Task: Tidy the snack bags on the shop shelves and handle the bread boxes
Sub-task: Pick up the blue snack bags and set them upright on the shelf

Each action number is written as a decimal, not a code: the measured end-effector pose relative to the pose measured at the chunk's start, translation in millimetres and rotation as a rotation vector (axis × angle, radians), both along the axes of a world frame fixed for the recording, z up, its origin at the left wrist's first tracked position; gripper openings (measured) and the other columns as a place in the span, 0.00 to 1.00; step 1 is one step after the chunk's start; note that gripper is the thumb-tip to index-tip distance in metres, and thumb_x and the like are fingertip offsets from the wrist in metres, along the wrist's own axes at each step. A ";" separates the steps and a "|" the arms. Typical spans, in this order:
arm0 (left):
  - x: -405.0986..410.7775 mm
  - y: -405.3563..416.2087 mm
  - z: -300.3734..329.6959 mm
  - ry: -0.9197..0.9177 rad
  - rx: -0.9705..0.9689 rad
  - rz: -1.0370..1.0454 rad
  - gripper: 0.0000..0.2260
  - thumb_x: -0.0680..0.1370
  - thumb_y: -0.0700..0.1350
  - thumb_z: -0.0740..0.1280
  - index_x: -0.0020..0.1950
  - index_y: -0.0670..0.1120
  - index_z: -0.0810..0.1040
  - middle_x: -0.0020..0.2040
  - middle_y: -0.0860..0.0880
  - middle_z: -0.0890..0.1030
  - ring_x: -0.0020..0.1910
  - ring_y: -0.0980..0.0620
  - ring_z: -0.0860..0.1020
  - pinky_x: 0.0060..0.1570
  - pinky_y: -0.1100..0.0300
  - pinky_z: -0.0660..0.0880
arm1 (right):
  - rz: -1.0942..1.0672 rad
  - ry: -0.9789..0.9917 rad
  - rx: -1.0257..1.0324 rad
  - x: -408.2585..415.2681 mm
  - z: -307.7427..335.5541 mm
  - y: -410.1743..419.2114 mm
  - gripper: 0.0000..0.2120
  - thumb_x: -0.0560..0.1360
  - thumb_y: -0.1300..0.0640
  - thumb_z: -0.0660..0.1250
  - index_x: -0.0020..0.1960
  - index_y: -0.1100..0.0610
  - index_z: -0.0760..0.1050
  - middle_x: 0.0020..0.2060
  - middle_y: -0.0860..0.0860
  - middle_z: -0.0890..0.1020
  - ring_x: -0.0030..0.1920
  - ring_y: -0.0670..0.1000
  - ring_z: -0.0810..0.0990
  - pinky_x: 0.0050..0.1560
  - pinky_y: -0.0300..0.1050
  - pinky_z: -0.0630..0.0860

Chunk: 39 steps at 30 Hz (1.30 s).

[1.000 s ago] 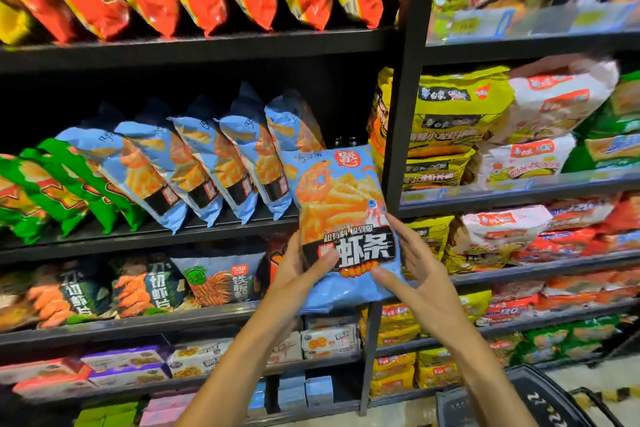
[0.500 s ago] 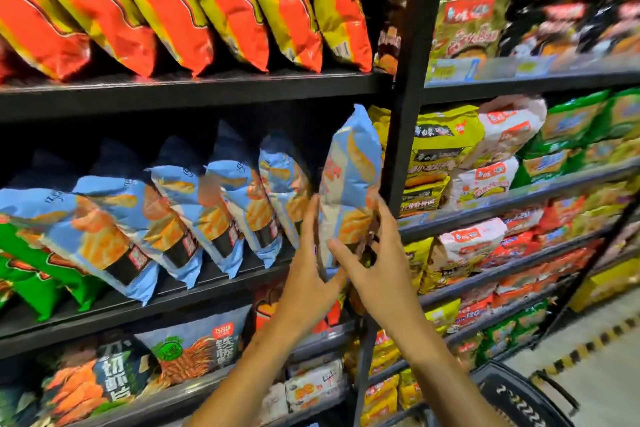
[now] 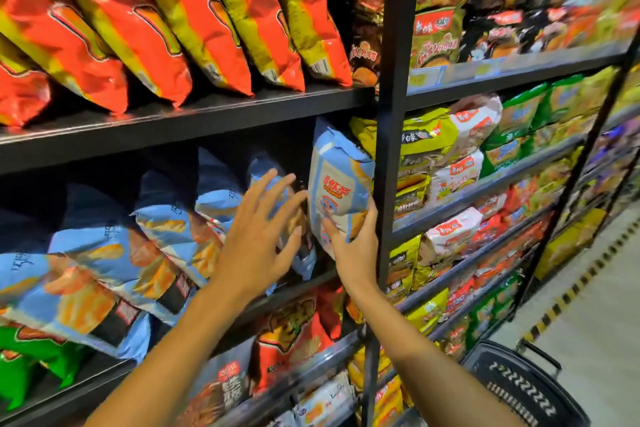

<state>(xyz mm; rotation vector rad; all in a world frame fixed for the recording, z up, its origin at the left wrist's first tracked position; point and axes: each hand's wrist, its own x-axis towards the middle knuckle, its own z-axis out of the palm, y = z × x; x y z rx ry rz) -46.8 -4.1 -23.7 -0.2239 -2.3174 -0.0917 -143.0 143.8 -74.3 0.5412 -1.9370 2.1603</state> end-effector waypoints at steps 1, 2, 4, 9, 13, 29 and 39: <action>-3.6 -5.8 8.8 -0.017 -0.054 0.066 0.22 0.82 0.51 0.63 0.76 0.46 0.72 0.80 0.44 0.65 0.82 0.40 0.55 0.76 0.38 0.62 | 0.008 -0.004 0.004 -5.4 0.8 -3.8 0.38 0.79 0.54 0.74 0.81 0.46 0.56 0.69 0.37 0.73 0.64 0.28 0.73 0.56 0.24 0.72; -6.6 -10.1 15.5 -0.042 -0.101 0.133 0.23 0.83 0.53 0.62 0.75 0.45 0.73 0.80 0.43 0.65 0.81 0.37 0.56 0.76 0.37 0.62 | 0.014 -0.004 0.017 -11.7 -0.4 -8.4 0.38 0.79 0.56 0.73 0.81 0.48 0.56 0.67 0.34 0.72 0.62 0.24 0.72 0.55 0.22 0.71; -10.6 -15.1 23.6 -0.102 -0.151 0.243 0.25 0.82 0.57 0.58 0.74 0.44 0.74 0.79 0.40 0.66 0.79 0.32 0.58 0.75 0.34 0.60 | 0.034 -0.034 0.033 -20.9 -3.9 -15.9 0.37 0.80 0.54 0.72 0.81 0.50 0.55 0.67 0.36 0.72 0.63 0.26 0.73 0.56 0.25 0.72; -8.7 -16.0 21.4 -0.178 -0.116 0.317 0.22 0.80 0.54 0.65 0.72 0.46 0.74 0.77 0.42 0.67 0.70 0.32 0.65 0.60 0.37 0.76 | 0.096 -0.117 0.154 -29.8 -34.8 -17.9 0.39 0.80 0.46 0.70 0.83 0.53 0.52 0.77 0.48 0.69 0.76 0.49 0.69 0.72 0.46 0.71; -7.7 -16.4 22.1 -0.189 -0.100 0.295 0.21 0.79 0.52 0.69 0.71 0.47 0.74 0.78 0.45 0.65 0.70 0.35 0.68 0.53 0.42 0.78 | 0.003 -0.212 0.233 -17.9 -57.9 -15.3 0.40 0.79 0.41 0.70 0.83 0.54 0.56 0.76 0.52 0.71 0.76 0.55 0.69 0.70 0.51 0.72; 5.9 -17.7 29.1 -0.105 -0.149 0.273 0.27 0.80 0.50 0.69 0.78 0.46 0.69 0.82 0.44 0.60 0.70 0.42 0.69 0.59 0.47 0.76 | -0.028 -0.067 0.074 0.1 -55.5 -2.5 0.33 0.81 0.48 0.69 0.81 0.48 0.59 0.78 0.45 0.67 0.77 0.47 0.67 0.73 0.48 0.71; 31.4 -47.2 32.9 -0.104 -0.239 0.496 0.31 0.77 0.49 0.73 0.78 0.44 0.69 0.69 0.42 0.74 0.66 0.36 0.71 0.66 0.41 0.72 | 0.188 0.274 0.466 -18.5 -20.8 -63.6 0.45 0.79 0.45 0.71 0.84 0.46 0.44 0.82 0.45 0.56 0.81 0.45 0.55 0.80 0.48 0.59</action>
